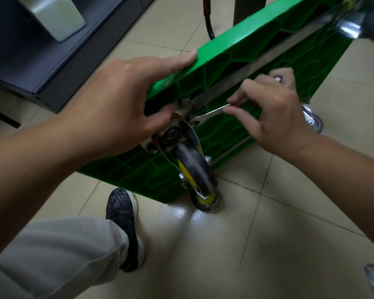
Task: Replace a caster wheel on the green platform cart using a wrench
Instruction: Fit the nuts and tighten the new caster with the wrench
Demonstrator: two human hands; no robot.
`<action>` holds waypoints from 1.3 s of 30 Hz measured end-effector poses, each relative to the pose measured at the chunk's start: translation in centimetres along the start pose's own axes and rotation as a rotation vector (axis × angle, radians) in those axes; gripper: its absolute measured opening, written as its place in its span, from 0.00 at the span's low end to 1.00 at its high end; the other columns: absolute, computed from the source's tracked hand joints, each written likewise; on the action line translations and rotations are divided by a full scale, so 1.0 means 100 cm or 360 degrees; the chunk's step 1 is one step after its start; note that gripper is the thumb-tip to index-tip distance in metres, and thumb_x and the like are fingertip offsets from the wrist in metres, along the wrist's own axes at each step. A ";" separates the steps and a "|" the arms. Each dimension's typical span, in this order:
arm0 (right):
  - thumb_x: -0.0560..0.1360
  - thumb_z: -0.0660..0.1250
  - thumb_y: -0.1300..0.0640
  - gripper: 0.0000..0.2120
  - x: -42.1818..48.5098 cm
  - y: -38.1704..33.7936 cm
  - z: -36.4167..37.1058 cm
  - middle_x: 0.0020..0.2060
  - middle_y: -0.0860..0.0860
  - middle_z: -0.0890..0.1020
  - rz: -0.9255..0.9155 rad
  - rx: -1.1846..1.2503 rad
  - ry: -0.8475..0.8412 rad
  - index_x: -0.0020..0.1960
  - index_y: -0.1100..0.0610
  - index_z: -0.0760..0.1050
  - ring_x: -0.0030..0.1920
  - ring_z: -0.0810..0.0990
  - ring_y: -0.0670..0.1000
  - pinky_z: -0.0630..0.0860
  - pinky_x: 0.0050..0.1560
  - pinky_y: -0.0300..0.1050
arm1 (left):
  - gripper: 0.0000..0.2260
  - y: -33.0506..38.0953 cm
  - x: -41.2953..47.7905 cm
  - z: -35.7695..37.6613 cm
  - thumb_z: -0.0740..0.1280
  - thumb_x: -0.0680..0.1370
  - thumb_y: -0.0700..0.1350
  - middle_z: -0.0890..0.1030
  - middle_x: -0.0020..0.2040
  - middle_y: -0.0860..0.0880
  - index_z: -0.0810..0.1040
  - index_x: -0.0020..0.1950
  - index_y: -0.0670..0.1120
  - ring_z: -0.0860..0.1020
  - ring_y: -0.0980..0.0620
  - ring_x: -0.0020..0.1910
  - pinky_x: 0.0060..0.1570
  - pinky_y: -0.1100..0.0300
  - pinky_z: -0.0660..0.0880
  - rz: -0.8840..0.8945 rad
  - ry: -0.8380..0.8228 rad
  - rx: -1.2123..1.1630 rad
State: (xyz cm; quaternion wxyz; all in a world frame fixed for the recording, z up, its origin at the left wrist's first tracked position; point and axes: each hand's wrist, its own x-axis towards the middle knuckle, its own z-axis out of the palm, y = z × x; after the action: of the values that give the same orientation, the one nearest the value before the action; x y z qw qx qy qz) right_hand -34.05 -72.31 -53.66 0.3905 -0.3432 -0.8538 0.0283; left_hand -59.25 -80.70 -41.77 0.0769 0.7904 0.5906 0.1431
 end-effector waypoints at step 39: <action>0.78 0.71 0.48 0.11 -0.027 0.001 0.029 0.41 0.44 0.79 0.0540 0.0550 -0.0062 0.47 0.56 0.77 0.45 0.73 0.37 0.67 0.58 0.50 | 0.32 0.000 0.002 0.001 0.70 0.78 0.48 0.80 0.70 0.50 0.66 0.81 0.56 0.80 0.50 0.59 0.56 0.49 0.78 0.0027 -0.0002 -0.0008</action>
State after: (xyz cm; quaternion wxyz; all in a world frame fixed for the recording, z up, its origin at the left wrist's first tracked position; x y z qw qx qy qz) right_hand -34.75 -73.28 -57.39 0.4165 -0.4091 -0.7738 0.2457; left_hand -59.16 -80.55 -41.85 0.0780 0.7952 0.5836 0.1447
